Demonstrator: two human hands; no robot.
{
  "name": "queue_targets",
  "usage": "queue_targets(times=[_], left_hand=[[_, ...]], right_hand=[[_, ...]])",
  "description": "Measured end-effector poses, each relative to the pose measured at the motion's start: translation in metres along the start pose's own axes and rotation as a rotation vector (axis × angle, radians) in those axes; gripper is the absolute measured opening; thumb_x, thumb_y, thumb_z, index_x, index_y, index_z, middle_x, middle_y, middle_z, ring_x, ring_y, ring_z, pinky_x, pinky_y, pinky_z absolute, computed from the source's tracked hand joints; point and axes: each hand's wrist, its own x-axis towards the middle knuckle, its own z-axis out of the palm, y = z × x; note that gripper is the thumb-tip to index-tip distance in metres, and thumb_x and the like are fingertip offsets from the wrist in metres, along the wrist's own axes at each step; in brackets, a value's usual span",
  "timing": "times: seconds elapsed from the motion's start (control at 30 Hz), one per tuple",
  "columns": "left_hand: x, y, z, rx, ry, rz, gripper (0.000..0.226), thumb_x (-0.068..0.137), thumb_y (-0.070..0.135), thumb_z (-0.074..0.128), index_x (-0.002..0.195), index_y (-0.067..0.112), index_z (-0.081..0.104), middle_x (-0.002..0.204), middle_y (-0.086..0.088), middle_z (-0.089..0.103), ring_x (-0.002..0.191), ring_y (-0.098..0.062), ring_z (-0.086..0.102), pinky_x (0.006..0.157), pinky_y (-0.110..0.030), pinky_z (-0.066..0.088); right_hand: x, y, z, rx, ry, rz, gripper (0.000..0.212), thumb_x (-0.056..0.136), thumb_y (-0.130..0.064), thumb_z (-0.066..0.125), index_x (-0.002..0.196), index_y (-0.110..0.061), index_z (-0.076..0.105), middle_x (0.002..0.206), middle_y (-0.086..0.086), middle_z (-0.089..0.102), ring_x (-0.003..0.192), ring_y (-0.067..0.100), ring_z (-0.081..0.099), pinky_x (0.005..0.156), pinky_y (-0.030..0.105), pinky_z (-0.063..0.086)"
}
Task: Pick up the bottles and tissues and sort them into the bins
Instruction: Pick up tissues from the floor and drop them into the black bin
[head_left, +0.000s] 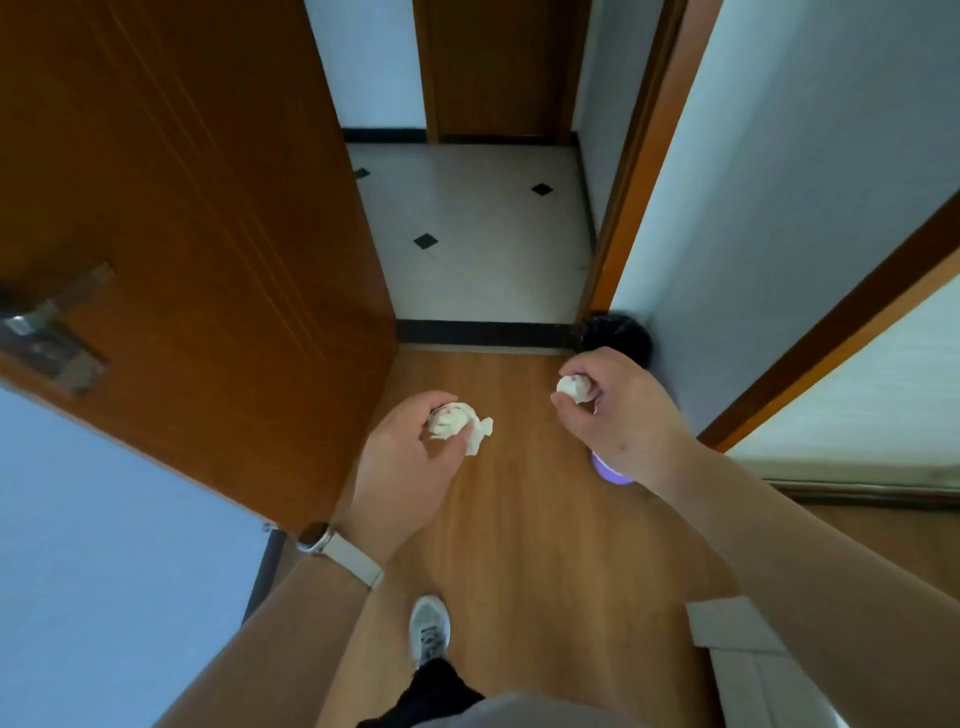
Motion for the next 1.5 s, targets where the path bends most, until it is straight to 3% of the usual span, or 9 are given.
queue_targets(times=[0.23,0.47,0.67,0.77,1.03,1.13,1.23,1.37,1.5], left_hand=[[0.114,-0.043,-0.055,0.017,-0.034,0.093,0.034,0.088,0.037,0.068,0.120,0.031,0.059,0.117,0.012,0.064,0.103,-0.008,0.060,0.087,-0.024,0.054],[0.199,-0.043,-0.050,0.002,-0.121,0.197,0.033,0.089,0.035,0.068,0.121,0.029,0.059,0.116,0.012,0.062,0.104,-0.007,0.059,0.080,-0.017,0.051],[0.274,-0.035,-0.013,0.053,-0.186,0.263,0.037,0.089,0.040,0.066,0.124,0.031,0.057,0.119,0.012,0.063,0.104,-0.009,0.060,0.081,-0.027,0.057],[0.319,-0.030,0.011,0.077,-0.196,0.258,0.038,0.088,0.034,0.069,0.124,0.026,0.059,0.119,0.008,0.064,0.103,-0.010,0.060,0.079,-0.023,0.055],[0.459,0.020,0.094,0.102,-0.322,0.291,0.036,0.088,0.026,0.069,0.123,0.021,0.061,0.115,0.010,0.062,0.105,-0.009,0.060,0.083,-0.020,0.053],[0.499,0.046,0.129,0.110,-0.371,0.378,0.037,0.088,0.024,0.070,0.123,0.016,0.062,0.115,0.007,0.064,0.103,-0.007,0.059,0.080,-0.013,0.049],[0.532,0.066,0.159,0.106,-0.437,0.441,0.038,0.087,0.026,0.069,0.122,0.013,0.062,0.115,0.000,0.067,0.103,-0.012,0.062,0.083,-0.026,0.056],[0.568,0.082,0.187,0.084,-0.521,0.479,0.036,0.086,0.025,0.069,0.120,0.016,0.064,0.112,0.004,0.066,0.100,-0.012,0.063,0.081,-0.022,0.053],[0.610,0.085,0.216,0.023,-0.603,0.567,0.030,0.086,0.024,0.068,0.115,0.016,0.066,0.105,0.009,0.065,0.095,-0.008,0.062,0.078,-0.016,0.051]], right_hand=[[0.082,-0.058,0.027,-0.027,0.089,0.048,0.019,0.089,-0.031,0.065,0.106,-0.026,0.060,0.102,-0.011,0.056,0.087,0.007,0.053,0.074,0.014,0.040],[0.137,-0.036,0.021,-0.083,0.121,0.152,0.027,0.088,-0.034,0.060,0.115,-0.028,0.060,0.103,-0.013,0.058,0.086,0.005,0.054,0.076,0.017,0.043],[0.191,-0.001,0.021,-0.024,0.203,0.203,0.020,0.088,-0.024,0.064,0.107,-0.019,0.064,0.103,-0.003,0.060,0.085,0.011,0.054,0.072,0.014,0.040],[0.235,0.029,0.021,0.038,0.171,0.255,0.020,0.088,-0.027,0.062,0.107,-0.020,0.062,0.105,-0.005,0.057,0.091,0.012,0.055,0.079,0.025,0.047],[0.349,0.128,-0.017,0.068,0.169,0.361,0.024,0.088,-0.028,0.062,0.111,-0.019,0.061,0.110,-0.004,0.056,0.095,0.014,0.055,0.082,0.030,0.048],[0.370,0.160,-0.036,0.034,0.208,0.369,0.022,0.088,-0.025,0.064,0.109,-0.019,0.063,0.106,-0.005,0.058,0.090,0.011,0.055,0.075,0.015,0.042],[0.382,0.185,-0.049,0.005,0.275,0.418,0.022,0.087,-0.020,0.067,0.108,-0.016,0.068,0.103,-0.001,0.065,0.082,0.007,0.050,0.068,0.001,0.026],[0.393,0.206,-0.053,0.019,0.335,0.524,0.021,0.084,-0.019,0.069,0.104,-0.013,0.068,0.099,0.001,0.065,0.079,0.017,0.057,0.067,0.019,0.037],[0.411,0.227,-0.046,0.021,0.357,0.653,0.023,0.084,-0.022,0.068,0.106,-0.015,0.066,0.102,0.000,0.064,0.076,0.012,0.053,0.067,0.021,0.035]])
